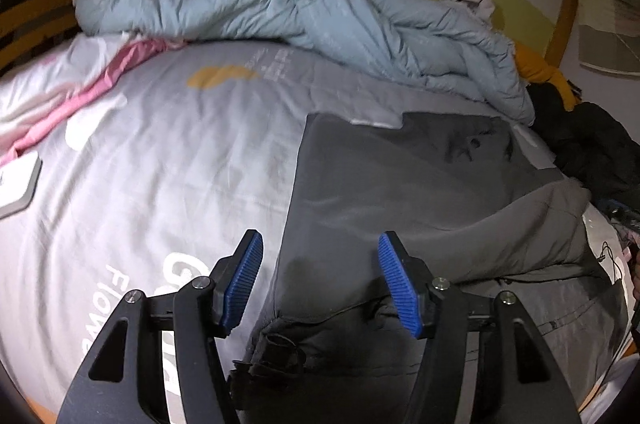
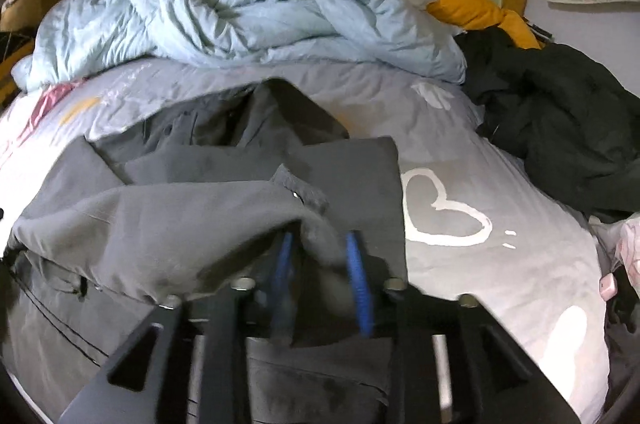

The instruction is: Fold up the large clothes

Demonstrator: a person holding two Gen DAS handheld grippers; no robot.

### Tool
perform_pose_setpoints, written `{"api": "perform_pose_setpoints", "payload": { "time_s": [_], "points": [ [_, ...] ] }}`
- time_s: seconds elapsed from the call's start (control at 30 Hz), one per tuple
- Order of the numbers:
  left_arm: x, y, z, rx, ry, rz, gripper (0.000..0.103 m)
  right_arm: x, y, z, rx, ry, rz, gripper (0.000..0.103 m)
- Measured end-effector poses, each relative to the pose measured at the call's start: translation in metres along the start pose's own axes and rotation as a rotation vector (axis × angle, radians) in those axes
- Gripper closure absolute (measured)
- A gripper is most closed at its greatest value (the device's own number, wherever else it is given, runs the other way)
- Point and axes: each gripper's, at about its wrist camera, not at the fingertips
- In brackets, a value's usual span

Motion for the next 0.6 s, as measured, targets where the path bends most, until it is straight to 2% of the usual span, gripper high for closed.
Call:
{"api": "perform_pose_setpoints", "payload": {
  "time_s": [0.07, 0.17, 0.23, 0.27, 0.4, 0.43, 0.5, 0.53, 0.6],
  "points": [
    [0.001, -0.004, -0.001, 0.006, 0.000, 0.014, 0.044, -0.006, 0.005, 0.002, -0.022, -0.026, 0.001, 0.037],
    [0.001, -0.006, -0.004, 0.007, -0.002, 0.025, 0.044, -0.014, 0.001, 0.003, -0.003, -0.053, 0.029, 0.036],
    [-0.001, -0.008, -0.005, 0.011, -0.002, 0.024, 0.044, -0.018, -0.013, -0.001, 0.067, -0.070, 0.084, 0.032],
    [-0.002, -0.010, -0.005, 0.015, -0.004, 0.025, 0.044, -0.018, -0.026, -0.004, 0.132, -0.070, 0.137, 0.032],
    [-0.008, -0.016, -0.009, 0.027, -0.024, 0.029, 0.044, -0.008, -0.063, -0.025, 0.302, -0.111, 0.274, 0.032],
    [-0.010, -0.017, -0.010, 0.029, -0.031, 0.028, 0.044, -0.003, -0.070, -0.030, 0.320, -0.113, 0.291, 0.036],
    [-0.014, -0.019, -0.011, 0.033, -0.048, 0.031, 0.044, 0.010, -0.076, -0.036, 0.327, -0.075, 0.305, 0.071],
    [-0.016, -0.020, -0.012, 0.034, -0.057, 0.035, 0.044, 0.018, -0.075, -0.038, 0.317, -0.035, 0.288, 0.073],
    [-0.018, -0.020, -0.012, 0.035, -0.068, 0.037, 0.044, 0.027, -0.062, -0.034, 0.267, 0.015, 0.220, 0.087]
  ]
}}
Point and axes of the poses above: each gripper's, at about its wrist camera, not at the fingertips, and y roughly against the way its jaws point, x to its left, z to its top, and after that the axes turned 14 degrees about -z, right-handed
